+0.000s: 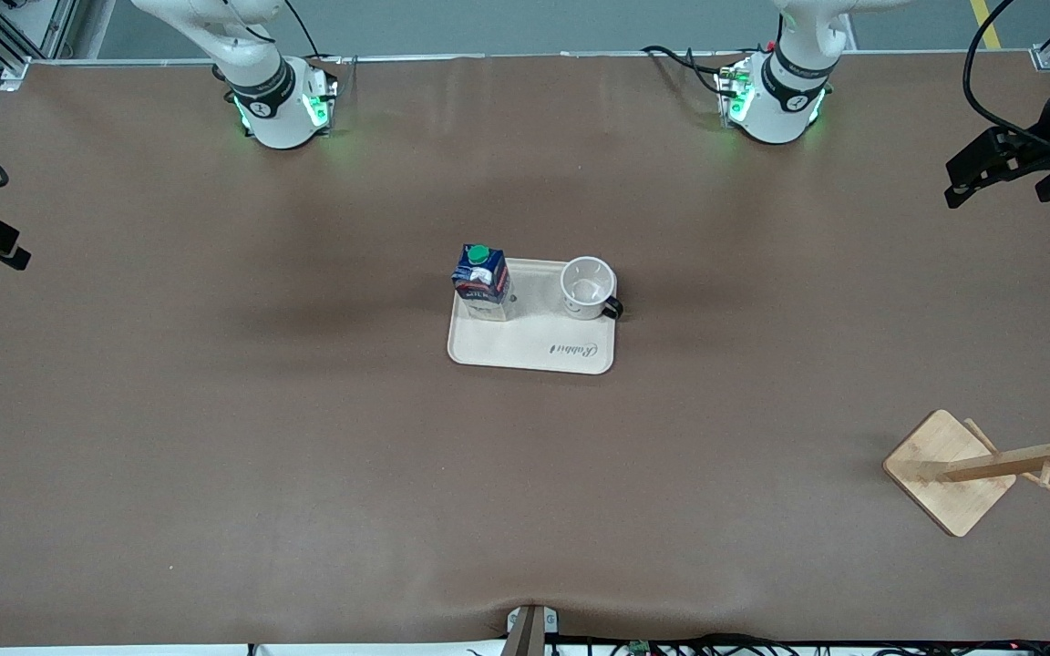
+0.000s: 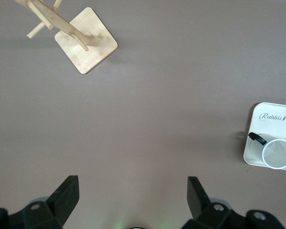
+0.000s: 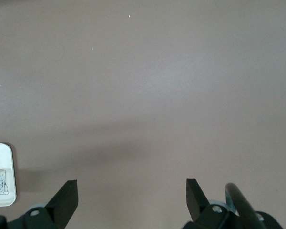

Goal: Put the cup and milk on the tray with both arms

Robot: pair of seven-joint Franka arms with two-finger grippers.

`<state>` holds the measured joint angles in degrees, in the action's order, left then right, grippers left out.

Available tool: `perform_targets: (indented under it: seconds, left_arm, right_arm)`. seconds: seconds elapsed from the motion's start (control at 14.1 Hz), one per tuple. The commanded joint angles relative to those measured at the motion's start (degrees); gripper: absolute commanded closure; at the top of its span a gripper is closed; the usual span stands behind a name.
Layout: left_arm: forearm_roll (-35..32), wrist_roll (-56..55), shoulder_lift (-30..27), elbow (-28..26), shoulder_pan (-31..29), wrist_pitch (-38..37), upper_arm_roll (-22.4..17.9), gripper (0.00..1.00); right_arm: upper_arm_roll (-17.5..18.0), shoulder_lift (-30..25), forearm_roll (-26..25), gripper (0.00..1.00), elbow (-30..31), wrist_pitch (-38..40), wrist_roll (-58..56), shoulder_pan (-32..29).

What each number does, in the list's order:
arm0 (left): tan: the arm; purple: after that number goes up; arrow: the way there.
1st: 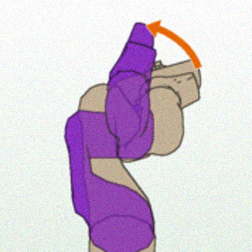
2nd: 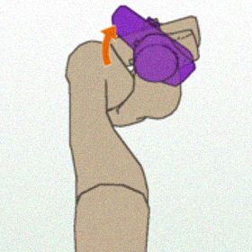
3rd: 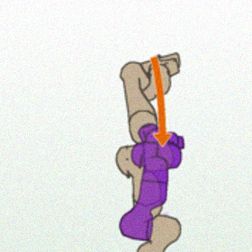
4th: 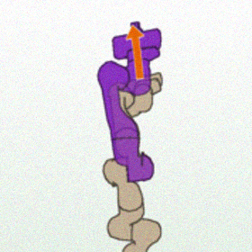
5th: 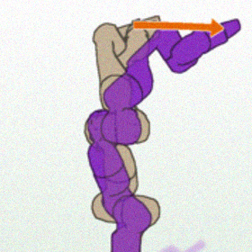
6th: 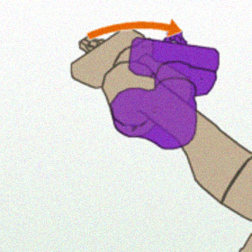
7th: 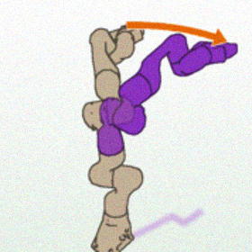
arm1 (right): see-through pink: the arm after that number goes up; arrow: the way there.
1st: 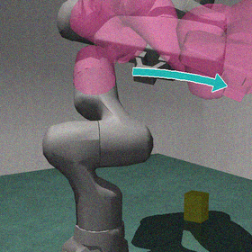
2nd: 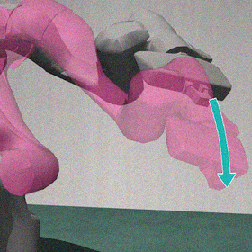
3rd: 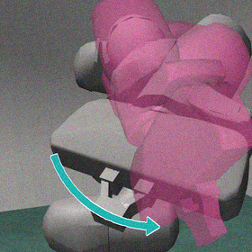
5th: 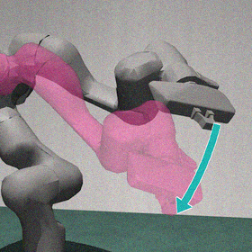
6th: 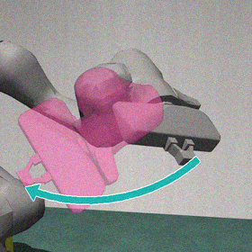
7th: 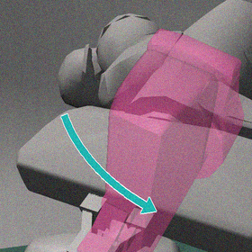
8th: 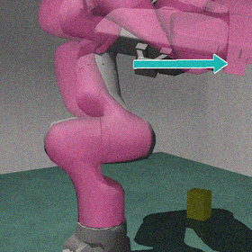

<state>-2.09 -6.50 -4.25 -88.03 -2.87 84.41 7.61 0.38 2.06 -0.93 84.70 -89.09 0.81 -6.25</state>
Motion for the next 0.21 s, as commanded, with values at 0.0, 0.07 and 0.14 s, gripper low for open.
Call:
perform_targets:
  seconds: [0.0,0.07,0.14]
  left_arm:
    - [1.0,1.3,0.6,0.9,0.2,-1.1,0.2,0.0]
    - [1.0,1.3,1.0,1.1,0.4,-1.1,0.4,0.0]
    - [1.0,1.2,1.1,1.1,0.5,-1.1,0.6,0.0]
  right_arm:
    - [0.0,0.2,0.8,0.0,-2.6,1.0,0.5,1.0]
    - [0.1,0.2,0.8,0.0,-2.6,1.0,0.6,1.1]
    - [0.1,0.2,0.8,0.0,-2.6,1.0,0.6,1.1]
